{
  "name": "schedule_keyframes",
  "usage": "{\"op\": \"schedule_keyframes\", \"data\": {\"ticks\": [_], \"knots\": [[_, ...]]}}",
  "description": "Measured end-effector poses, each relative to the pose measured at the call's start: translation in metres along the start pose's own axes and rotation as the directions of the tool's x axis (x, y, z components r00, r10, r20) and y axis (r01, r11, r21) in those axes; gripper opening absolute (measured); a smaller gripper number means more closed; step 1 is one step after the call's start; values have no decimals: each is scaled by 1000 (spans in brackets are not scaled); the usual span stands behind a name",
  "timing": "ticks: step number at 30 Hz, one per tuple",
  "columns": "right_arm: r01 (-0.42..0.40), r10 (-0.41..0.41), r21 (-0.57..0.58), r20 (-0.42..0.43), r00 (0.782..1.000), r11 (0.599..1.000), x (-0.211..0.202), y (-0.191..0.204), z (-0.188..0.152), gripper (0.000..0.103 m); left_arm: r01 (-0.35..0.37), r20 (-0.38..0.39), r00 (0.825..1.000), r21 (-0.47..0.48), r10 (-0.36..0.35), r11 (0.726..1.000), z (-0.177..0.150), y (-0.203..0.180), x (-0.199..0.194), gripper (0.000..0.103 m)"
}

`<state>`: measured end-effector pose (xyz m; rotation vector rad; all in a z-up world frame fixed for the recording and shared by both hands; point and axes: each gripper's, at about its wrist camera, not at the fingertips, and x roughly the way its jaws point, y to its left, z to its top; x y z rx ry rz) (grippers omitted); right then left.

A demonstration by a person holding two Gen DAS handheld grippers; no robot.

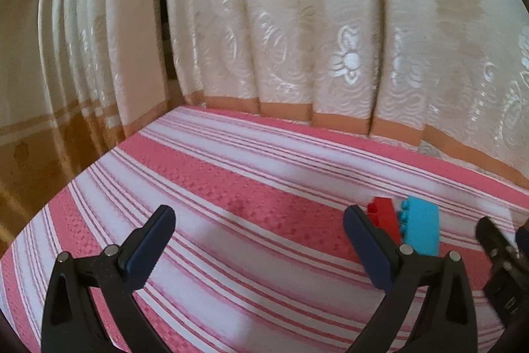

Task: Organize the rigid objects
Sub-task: 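Grasp the red block with the left gripper while the right gripper grasps the blue block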

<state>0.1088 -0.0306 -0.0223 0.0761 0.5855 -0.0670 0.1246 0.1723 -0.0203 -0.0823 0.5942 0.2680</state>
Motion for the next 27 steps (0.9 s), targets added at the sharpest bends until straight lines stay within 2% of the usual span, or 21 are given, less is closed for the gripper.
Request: {"op": "schedule_keyframes", "data": {"ticks": [6, 10, 13, 16, 17, 20, 24, 27], "knots": [[-48, 44, -35, -94, 995, 998, 29, 38, 3, 93, -27, -26, 999, -43, 25, 999, 4, 14, 11, 102], [-42, 31, -57, -167, 986, 997, 52, 57, 5, 89, -37, -58, 998, -83, 32, 996, 5, 23, 18, 101], [-66, 55, -46, -217, 975, 997, 65, 61, 5, 87, -52, -68, 997, -101, 46, 993, 5, 29, 21, 101], [-90, 85, -12, -231, 969, 996, 69, 56, 5, 85, -62, -69, 996, -108, 54, 992, 6, 33, 22, 101], [-97, 94, -4, -237, 967, 995, 69, 54, 5, 80, -61, -68, 996, -107, 54, 992, 5, 34, 22, 101], [-144, 135, -16, -264, 955, 989, 72, 50, 6, 78, -51, -66, 997, -92, 45, 994, 5, 31, 22, 101], [-142, 114, -91, -258, 959, 986, 65, 49, 7, 74, -38, -59, 998, -73, 34, 997, 5, 27, 20, 101], [-85, 44, -167, -231, 972, 982, 58, 51, 8, 73, -18, -60, 998, -64, 14, 998, 5, 24, 20, 101]]}}
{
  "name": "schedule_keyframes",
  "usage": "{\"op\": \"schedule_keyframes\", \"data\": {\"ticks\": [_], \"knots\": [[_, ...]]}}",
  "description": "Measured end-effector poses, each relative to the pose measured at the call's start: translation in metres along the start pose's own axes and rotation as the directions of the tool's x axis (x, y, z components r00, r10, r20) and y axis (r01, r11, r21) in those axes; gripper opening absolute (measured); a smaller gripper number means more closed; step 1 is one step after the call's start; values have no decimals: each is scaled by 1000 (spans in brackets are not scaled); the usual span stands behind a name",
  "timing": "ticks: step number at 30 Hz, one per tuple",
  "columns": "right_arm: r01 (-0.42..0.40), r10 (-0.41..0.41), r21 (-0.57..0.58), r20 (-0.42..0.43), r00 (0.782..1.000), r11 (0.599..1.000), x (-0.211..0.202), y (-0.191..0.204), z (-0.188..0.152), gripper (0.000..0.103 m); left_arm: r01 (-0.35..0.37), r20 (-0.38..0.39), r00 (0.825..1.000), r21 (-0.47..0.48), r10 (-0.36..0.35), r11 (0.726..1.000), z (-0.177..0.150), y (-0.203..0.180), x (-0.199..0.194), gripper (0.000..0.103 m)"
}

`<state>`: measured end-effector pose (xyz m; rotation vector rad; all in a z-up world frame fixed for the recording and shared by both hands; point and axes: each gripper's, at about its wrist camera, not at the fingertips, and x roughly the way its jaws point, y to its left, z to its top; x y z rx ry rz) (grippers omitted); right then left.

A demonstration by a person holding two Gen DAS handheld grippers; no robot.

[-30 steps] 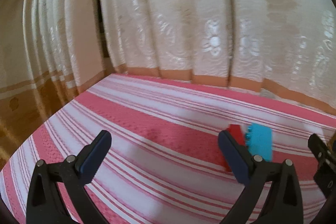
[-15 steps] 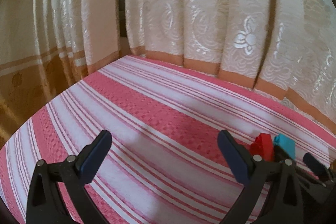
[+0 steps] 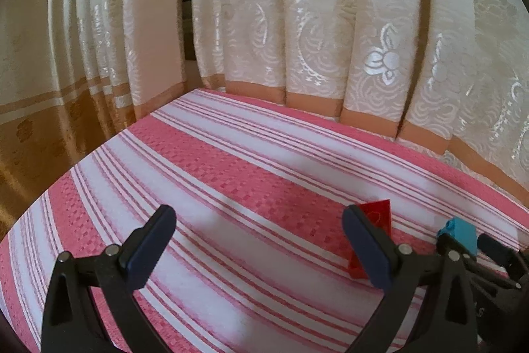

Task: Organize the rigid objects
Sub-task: 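Grasp the red block with the left gripper while the right gripper grasps the blue block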

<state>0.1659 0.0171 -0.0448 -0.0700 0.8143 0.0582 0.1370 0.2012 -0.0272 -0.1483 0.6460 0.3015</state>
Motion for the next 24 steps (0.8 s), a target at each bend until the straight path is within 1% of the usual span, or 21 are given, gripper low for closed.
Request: {"op": "schedule_keyframes", "data": {"ticks": [1, 2, 4, 6, 8, 9, 10, 11, 12, 14, 17, 20, 22, 24], "knots": [[24, -23, -20, 5, 1000, 1000, -1, 3, 0, 73, 2, 0, 1000, 5, -2, 1000, 0, -1, 0, 101], [23, -23, -26, 3, 1000, 999, 0, 5, 1, 73, 3, 0, 1000, 8, -3, 1000, 0, -2, 0, 101], [-4, 4, -19, -11, 1000, 1000, 5, 8, 1, 73, 6, 1, 1000, 14, -6, 1000, 0, -3, 0, 101], [-21, 19, -27, -77, 997, 999, 17, 13, -1, 73, 20, 4, 1000, 16, -20, 1000, 0, -4, -1, 101], [-26, 25, -22, -63, 998, 999, 17, 12, -2, 72, 25, 4, 1000, 25, -25, 999, 0, -7, -1, 101], [-35, 34, -17, -74, 997, 999, 20, 11, -3, 60, 28, 2, 1000, 31, -29, 999, 0, -8, 0, 101], [-40, 40, -5, -60, 997, 999, 18, 8, -4, 54, 37, 0, 999, 38, -37, 999, -1, -10, 0, 101], [-28, 28, -4, -56, 998, 1000, 18, 7, -4, 41, 46, 0, 999, 43, -47, 998, -1, -11, -1, 101], [-19, 18, -5, -52, 998, 1000, 18, 4, -6, 34, 64, -2, 998, 51, -64, 997, -1, -14, -1, 101], [-28, 29, 15, -47, 998, 999, 17, -2, -9, 34, 94, -8, 996, 64, -94, 994, -2, -18, -2, 101], [-30, 32, 50, -28, 999, 998, 9, -12, -15, 34, 178, -37, 984, 84, -175, 980, -4, -29, -1, 101], [-23, 23, 42, 15, 1000, 999, -3, -16, -21, 34, 228, -62, 973, 115, -222, 967, -7, -42, -2, 101], [-29, 28, 30, 43, 999, 999, -11, -19, -24, 34, 231, -69, 972, 148, -223, 962, -8, -50, -3, 101], [-37, 36, 24, 69, 997, 999, -20, -22, -28, 34, 219, -85, 975, 181, -207, 959, -9, -58, -1, 96]]}}
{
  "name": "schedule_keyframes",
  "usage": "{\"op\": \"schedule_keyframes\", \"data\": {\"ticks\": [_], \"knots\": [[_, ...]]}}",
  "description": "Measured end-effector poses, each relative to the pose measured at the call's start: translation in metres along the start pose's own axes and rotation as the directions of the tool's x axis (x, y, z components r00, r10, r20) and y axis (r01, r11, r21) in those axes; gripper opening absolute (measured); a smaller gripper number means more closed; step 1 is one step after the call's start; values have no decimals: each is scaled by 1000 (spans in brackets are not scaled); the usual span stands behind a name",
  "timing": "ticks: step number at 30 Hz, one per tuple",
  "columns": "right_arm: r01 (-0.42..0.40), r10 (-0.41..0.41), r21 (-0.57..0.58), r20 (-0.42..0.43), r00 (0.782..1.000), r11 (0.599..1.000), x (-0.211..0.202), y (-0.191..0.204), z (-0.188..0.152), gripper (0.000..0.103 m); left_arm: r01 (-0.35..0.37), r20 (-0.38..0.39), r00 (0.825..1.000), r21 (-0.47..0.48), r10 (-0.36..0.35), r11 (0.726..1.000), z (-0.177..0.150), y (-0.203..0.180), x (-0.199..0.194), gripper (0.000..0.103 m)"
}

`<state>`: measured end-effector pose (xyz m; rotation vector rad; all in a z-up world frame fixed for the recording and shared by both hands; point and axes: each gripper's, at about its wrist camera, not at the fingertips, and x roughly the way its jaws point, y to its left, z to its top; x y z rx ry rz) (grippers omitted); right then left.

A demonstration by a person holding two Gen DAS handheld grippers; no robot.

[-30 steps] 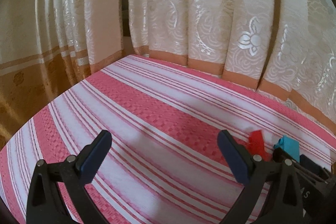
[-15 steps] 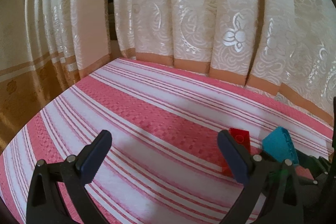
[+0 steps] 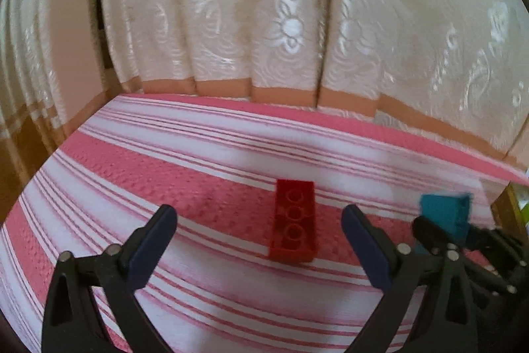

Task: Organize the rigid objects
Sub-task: 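Grasp the red block with the left gripper while the right gripper grasps the blue block, then lift and carry the red and blue blocks over the gold tin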

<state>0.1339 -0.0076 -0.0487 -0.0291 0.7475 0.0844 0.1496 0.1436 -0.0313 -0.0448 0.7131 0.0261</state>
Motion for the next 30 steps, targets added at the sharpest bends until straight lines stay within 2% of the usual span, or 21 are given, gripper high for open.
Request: {"op": "schedule_keyframes", "data": {"ticks": [3, 4, 5, 7, 9, 10, 11, 15, 19, 22, 25, 30], "knots": [[-6, 6, 1, 27, 1000, 1000, -13, -5, -4, 34, -22, -77, 997, 40, 25, 999, 1, -9, 15, 86], [-4, 3, 3, 38, 999, 1000, -19, -6, -5, 34, -21, -114, 993, 47, 27, 999, 1, -11, 22, 74], [0, 0, 5, 45, 999, 1000, -24, -8, -8, 34, -10, -157, 988, 46, 17, 999, 0, -12, 30, 67], [8, -8, 5, 58, 998, 1000, -28, -10, -10, 34, 30, -172, 985, -6, -31, 1000, 1, -6, 34, 62], [12, -12, 10, 72, 997, 1000, -31, -13, -11, 34, 20, -167, 986, -13, -22, 1000, 1, -5, 33, 53], [5, -6, 15, 77, 997, 1000, -35, -14, -11, 34, 19, -163, 986, -16, -21, 1000, 1, -5, 32, 34], [-6, 5, 22, 79, 997, 1000, -36, -15, -11, 34, 28, -157, 987, -26, -32, 999, 1, -4, 31, 30], [-79, 72, 56, 117, 991, 995, -43, -21, -10, 34, 41, -124, 991, -69, -50, 997, 0, 4, 24, 30], [-179, 161, 98, 168, 973, 979, -54, -29, -8, 34, -2, 7, 1000, -81, 2, 997, -1, 5, -2, 30], [-176, 156, 89, 202, 967, 980, -62, -29, -10, 34, -35, 96, 995, -52, 40, 998, -1, -1, -19, 30], [-174, 152, 85, 221, 963, 981, -70, -31, -13, 34, -26, 145, 989, -63, 35, 998, -2, -2, -29, 30], [-136, 114, 84, 228, 967, 987, -79, -37, -19, 34, -4, 165, 986, -63, 15, 998, -5, -9, -36, 30]]}}
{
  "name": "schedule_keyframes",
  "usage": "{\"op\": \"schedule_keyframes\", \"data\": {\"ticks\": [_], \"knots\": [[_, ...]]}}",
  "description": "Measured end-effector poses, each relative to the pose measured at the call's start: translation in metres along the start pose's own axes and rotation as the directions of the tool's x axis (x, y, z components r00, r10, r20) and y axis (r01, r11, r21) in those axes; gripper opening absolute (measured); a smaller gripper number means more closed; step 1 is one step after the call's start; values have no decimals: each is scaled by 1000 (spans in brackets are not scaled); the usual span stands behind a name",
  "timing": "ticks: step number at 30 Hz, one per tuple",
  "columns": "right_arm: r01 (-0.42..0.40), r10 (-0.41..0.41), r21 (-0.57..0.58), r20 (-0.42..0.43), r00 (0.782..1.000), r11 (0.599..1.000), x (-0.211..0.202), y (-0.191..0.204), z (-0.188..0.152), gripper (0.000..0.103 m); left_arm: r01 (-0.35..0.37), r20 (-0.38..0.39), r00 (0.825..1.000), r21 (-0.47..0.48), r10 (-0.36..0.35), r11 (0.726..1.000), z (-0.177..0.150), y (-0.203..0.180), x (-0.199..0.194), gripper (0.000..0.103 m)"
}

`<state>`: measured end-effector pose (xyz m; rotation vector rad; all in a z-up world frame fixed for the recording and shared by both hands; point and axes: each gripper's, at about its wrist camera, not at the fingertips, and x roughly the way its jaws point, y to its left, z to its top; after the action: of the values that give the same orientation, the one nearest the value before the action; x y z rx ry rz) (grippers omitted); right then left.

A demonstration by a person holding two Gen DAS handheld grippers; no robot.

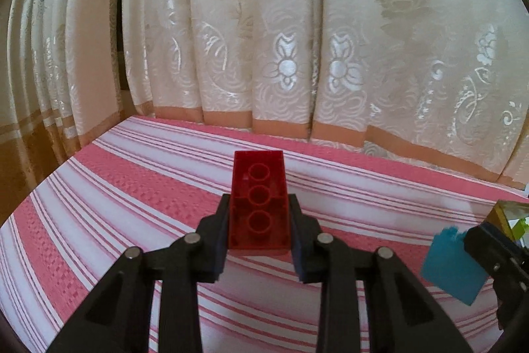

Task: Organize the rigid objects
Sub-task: 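Lift and carry the red and blue blocks over the gold tin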

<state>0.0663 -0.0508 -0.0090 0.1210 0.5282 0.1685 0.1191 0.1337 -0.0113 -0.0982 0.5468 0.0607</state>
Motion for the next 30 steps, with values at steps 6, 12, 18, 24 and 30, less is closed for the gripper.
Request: {"op": "schedule_keyframes", "data": {"ticks": [6, 12, 18, 24, 30], "knots": [[2, -2, 13, 7, 1000, 1000, -12, -7, -2, 34, 17, -3, 1000, -13, -17, 1000, -8, -8, -9, 30], [30, -30, -2, 44, 999, 1000, -28, -8, -2, 34, 37, 3, 999, -10, -37, 999, -16, -21, -21, 30], [78, -76, -25, 81, 994, 997, -43, -10, -3, 34, 43, 37, 998, 26, -44, 999, -20, -39, -36, 30], [105, -99, -43, 116, 988, 994, -58, -15, -5, 34, 40, 77, 996, 62, -45, 997, -23, -56, -52, 30], [118, -111, -44, 136, 984, 992, -72, -24, -8, 34, 55, 93, 994, 74, -62, 996, -27, -75, -64, 30]]}}
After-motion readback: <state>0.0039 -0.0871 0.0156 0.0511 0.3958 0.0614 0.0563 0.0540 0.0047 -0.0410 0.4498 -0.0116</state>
